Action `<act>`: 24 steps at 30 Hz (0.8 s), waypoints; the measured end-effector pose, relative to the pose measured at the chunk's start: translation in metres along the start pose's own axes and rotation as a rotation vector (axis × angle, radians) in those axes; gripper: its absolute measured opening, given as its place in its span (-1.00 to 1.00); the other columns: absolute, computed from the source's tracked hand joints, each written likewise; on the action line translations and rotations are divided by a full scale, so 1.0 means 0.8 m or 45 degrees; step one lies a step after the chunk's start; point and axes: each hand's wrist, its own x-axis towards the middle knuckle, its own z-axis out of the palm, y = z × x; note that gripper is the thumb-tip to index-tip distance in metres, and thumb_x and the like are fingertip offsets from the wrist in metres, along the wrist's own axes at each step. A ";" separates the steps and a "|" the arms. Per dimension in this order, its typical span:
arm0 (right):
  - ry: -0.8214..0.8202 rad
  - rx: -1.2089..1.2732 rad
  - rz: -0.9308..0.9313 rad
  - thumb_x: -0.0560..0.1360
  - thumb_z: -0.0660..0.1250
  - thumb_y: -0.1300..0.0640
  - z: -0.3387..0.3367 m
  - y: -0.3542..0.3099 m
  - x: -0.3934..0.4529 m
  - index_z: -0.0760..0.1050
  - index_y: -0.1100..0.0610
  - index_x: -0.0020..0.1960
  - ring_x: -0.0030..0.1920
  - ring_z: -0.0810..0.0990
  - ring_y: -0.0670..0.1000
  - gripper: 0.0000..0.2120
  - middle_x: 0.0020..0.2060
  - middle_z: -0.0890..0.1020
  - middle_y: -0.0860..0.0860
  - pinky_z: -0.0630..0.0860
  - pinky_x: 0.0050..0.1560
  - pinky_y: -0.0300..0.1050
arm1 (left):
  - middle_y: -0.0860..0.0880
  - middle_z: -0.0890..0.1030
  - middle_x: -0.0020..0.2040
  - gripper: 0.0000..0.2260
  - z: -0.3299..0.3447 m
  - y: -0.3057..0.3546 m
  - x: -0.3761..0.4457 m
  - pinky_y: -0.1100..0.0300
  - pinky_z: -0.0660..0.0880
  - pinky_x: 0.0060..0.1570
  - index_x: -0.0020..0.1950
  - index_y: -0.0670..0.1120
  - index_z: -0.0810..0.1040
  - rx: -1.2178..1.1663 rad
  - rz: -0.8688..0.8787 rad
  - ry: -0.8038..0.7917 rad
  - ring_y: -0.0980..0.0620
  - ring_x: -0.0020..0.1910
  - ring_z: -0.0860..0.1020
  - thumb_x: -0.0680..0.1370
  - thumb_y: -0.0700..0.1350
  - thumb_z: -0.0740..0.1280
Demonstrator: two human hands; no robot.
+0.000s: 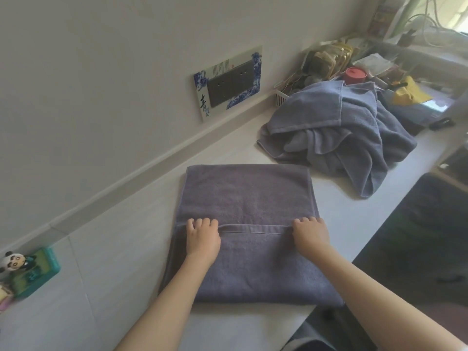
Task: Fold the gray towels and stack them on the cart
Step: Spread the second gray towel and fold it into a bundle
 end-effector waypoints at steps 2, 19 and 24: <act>0.124 0.040 0.043 0.53 0.08 0.20 0.004 -0.016 -0.011 0.26 0.14 0.38 0.41 0.23 0.16 -0.59 0.37 0.35 0.13 -0.04 0.47 0.05 | -0.15 0.59 0.12 -0.65 0.010 0.010 -0.016 -0.12 0.23 0.30 0.09 -0.11 0.58 -0.097 -0.006 0.225 -0.17 0.13 0.53 0.34 -0.08 0.47; 0.161 0.436 -0.011 0.45 -0.42 -0.33 0.085 0.007 -0.059 -0.08 -0.14 0.52 0.50 -0.24 0.05 -0.30 0.53 -0.05 0.00 -0.41 0.42 0.04 | -0.13 0.37 0.44 -0.43 0.061 -0.001 -0.102 -0.36 0.09 0.32 0.42 -0.01 0.38 -0.334 -0.176 -0.060 -0.14 0.42 0.20 0.46 0.20 0.10; 0.454 0.566 -0.523 0.54 0.06 -0.22 0.087 -0.018 -0.109 0.50 -0.05 0.13 -0.01 0.53 0.08 -0.63 0.04 0.54 -0.04 0.42 -0.03 -0.06 | -0.01 0.49 0.12 -0.71 0.051 -0.005 -0.143 0.12 0.30 0.16 0.05 0.02 0.57 -0.620 0.315 0.241 -0.03 0.11 0.45 0.46 0.15 0.26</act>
